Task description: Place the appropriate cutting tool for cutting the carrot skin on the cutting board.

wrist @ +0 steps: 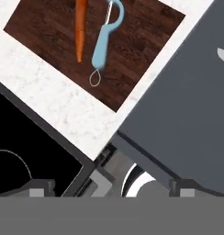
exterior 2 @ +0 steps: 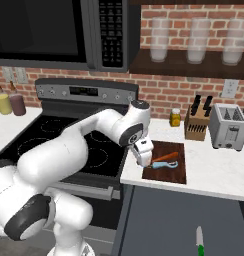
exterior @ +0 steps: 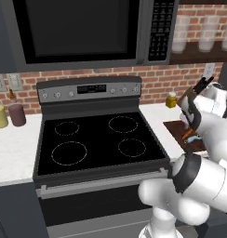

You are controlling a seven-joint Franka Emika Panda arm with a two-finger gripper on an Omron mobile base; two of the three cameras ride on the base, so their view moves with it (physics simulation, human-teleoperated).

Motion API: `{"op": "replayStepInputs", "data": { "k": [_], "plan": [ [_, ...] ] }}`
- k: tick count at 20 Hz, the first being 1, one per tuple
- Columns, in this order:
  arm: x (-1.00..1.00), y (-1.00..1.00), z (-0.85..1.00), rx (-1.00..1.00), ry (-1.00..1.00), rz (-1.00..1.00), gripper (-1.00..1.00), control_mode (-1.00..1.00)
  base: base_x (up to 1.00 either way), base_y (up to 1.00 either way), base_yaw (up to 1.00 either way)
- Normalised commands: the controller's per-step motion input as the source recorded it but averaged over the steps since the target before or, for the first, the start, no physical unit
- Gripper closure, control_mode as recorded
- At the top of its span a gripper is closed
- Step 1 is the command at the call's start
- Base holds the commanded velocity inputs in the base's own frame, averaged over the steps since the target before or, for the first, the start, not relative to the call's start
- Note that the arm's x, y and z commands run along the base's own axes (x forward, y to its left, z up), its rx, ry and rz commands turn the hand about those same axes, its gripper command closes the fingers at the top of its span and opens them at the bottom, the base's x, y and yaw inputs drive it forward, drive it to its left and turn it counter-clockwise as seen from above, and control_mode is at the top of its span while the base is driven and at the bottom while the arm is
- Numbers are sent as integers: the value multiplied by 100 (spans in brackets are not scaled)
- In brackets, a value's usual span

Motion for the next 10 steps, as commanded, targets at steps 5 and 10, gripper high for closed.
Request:
{"op": "replayStepInputs", "data": {
  "k": [5,10],
  "plan": [
    [-73,73,54,-27,-9,6,-100,-100,0,0,0],
    [-78,63,43,-26,-1,12,-100,-100,0,0,0]
  ]
}}
